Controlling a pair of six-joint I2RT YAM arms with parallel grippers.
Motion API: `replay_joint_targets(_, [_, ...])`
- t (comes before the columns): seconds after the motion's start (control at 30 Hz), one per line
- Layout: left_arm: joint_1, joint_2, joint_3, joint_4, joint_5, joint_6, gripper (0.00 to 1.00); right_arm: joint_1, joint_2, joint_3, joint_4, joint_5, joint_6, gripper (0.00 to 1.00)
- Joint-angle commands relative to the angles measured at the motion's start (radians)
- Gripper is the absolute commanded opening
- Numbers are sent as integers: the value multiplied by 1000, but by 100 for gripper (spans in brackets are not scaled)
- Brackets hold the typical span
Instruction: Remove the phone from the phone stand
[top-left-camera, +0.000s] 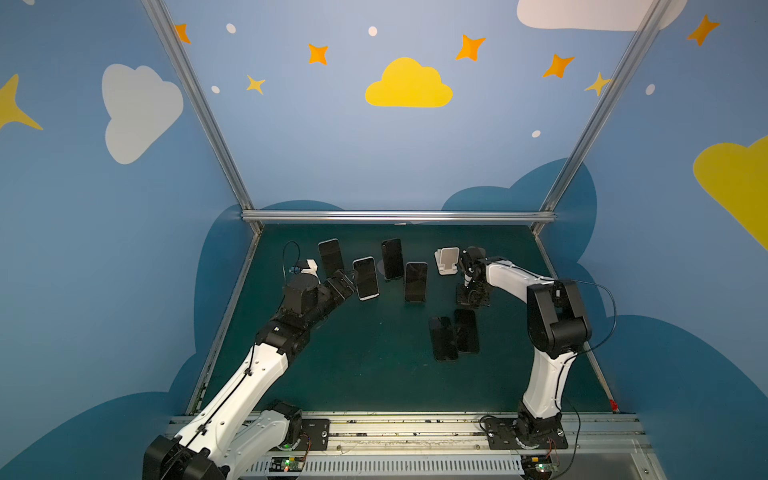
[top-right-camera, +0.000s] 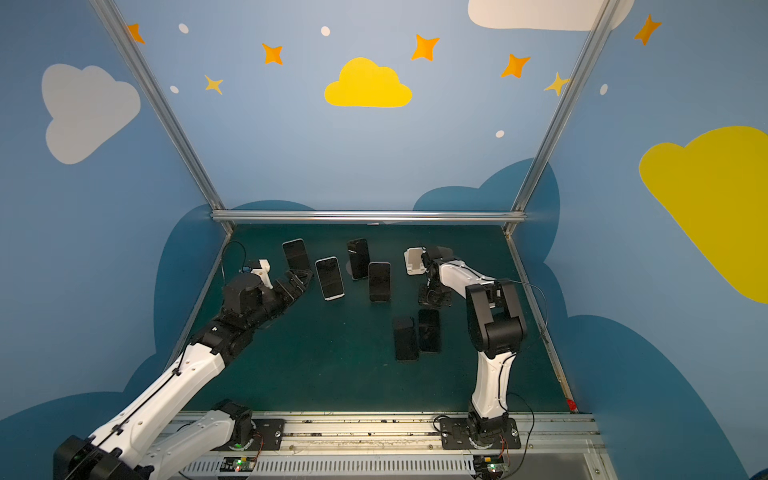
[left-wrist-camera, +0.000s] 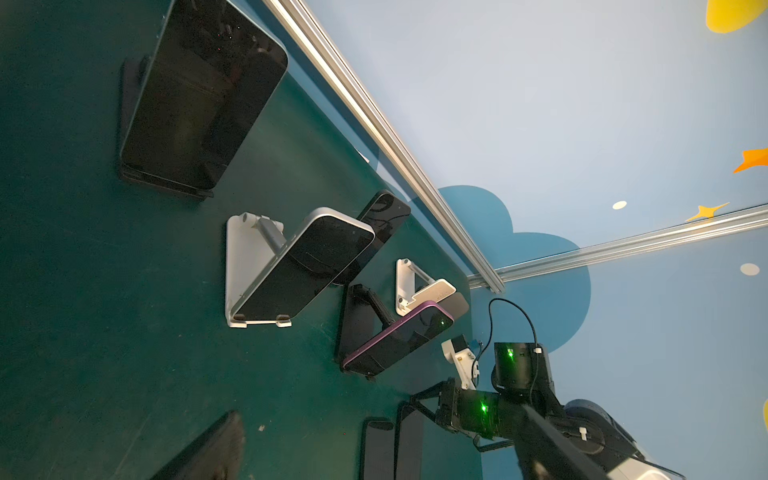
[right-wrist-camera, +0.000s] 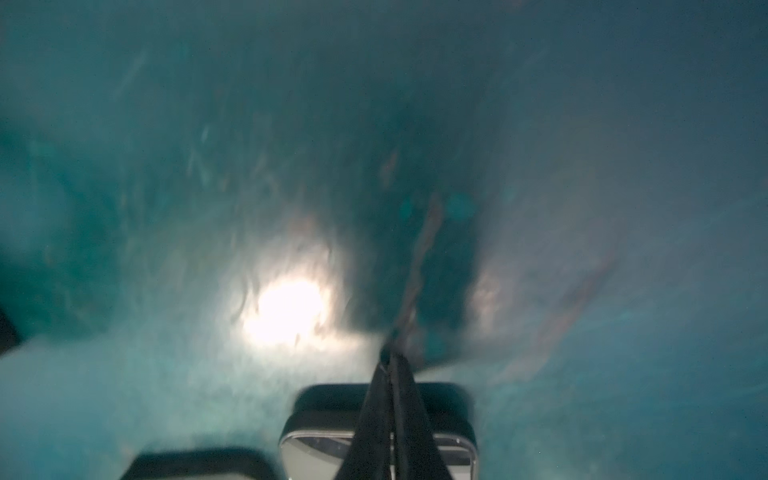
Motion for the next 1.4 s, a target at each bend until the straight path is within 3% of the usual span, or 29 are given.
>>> replay_joint_targets(0.0, [0,6,-3,9,8,4,100,14,-18,-32,-31,-30,15,7])
replay_joint_targets(0.37, [0,-3,-3,9,5,6,100,35,-97,-63,-65,-24,46,7])
replay_joint_targets(0.57, [0,-8,-3,9,9,2,100,36,-191,-48,-103,25,55,23])
replay_joint_targets(0.7, [0,-11,-3,8,5,3,100,67,-281,-20,-115,31,69,25])
replay_joint_targets(0.83, [0,-16,-5,6,-1,1,100,169,-414,-59,-9,72,108,42])
replay_joint_targets(0.97, [0,-18,-5,5,-4,1,100,303,-544,-162,184,267,175,76])
replay_joint_targets(1.0, [0,-19,-6,5,-4,-1,100,326,-571,-200,260,274,174,80])
replay_joint_targets(1.2, [0,-24,-6,6,4,-11,100,354,-613,-374,676,196,103,83])
replay_joint_targets(1.37, [1,-32,-8,12,11,-18,100,371,-484,-248,643,170,73,88])
